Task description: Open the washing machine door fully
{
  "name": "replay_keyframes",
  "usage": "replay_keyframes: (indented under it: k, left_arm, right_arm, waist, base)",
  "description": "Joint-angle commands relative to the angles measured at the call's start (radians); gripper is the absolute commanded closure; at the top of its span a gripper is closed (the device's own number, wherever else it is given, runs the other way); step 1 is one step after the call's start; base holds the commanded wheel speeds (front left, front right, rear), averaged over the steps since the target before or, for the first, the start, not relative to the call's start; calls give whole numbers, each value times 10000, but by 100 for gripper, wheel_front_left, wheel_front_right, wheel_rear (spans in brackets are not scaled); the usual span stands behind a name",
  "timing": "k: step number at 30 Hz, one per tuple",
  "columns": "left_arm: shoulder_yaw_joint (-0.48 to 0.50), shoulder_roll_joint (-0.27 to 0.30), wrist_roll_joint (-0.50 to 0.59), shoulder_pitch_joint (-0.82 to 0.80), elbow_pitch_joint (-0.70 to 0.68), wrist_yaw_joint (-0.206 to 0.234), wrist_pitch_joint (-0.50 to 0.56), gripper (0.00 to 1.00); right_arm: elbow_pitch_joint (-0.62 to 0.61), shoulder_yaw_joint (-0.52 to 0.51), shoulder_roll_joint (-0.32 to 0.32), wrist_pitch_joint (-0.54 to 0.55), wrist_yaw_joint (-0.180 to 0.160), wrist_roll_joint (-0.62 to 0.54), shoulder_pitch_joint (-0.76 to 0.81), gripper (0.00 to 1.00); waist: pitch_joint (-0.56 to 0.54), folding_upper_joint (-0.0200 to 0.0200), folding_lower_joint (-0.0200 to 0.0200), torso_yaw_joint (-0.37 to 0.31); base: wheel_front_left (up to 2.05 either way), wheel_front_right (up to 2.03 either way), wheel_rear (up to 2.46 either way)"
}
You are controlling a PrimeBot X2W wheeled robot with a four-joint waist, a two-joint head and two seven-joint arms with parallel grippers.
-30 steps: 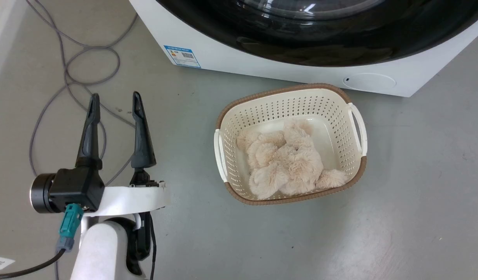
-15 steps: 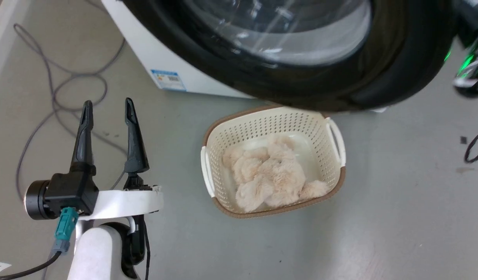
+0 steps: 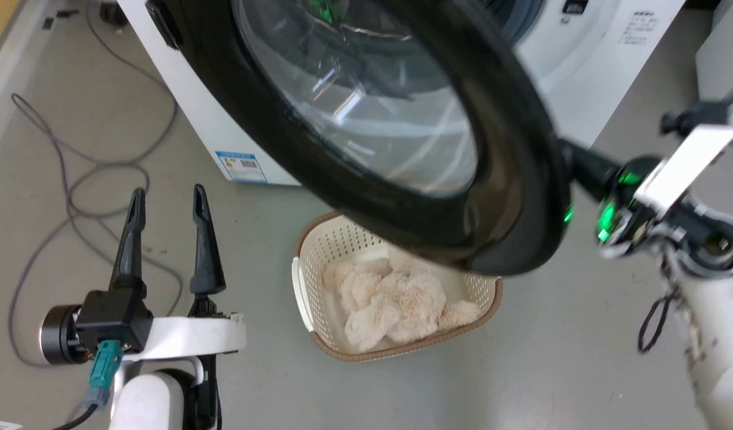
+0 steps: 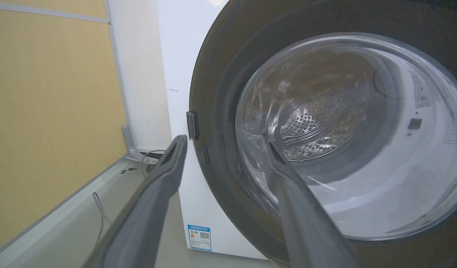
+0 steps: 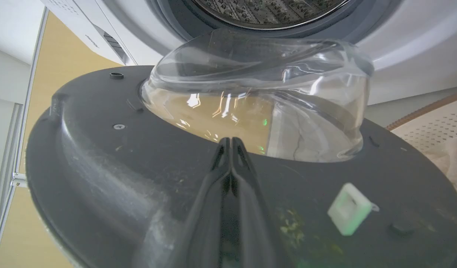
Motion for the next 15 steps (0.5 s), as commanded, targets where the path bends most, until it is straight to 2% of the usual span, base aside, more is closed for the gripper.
replay_keyframes:
  k: [1, 2, 15]
  left_arm:
    - [34, 14, 73, 178, 35, -45, -55, 0]
    - [35, 14, 98, 320, 80, -81, -55, 0]
    - [-3, 14, 153, 886, 253, -167, -55, 0]
  right_arm:
    - [-285, 101, 186, 171, 12, 113, 499, 100]
    - [-764, 279, 343, 394, 12, 176, 1099, 100]
    - [-2419, 1130, 1304, 1087, 12, 472, 3425, 100]
  waist:
    - [-199, 0, 0, -16]
    - [-407, 0, 0, 4]
    - [-1206, 0, 0, 114]
  base:
    - [0, 0, 0]
    - [0, 0, 0]
    - [0, 0, 0]
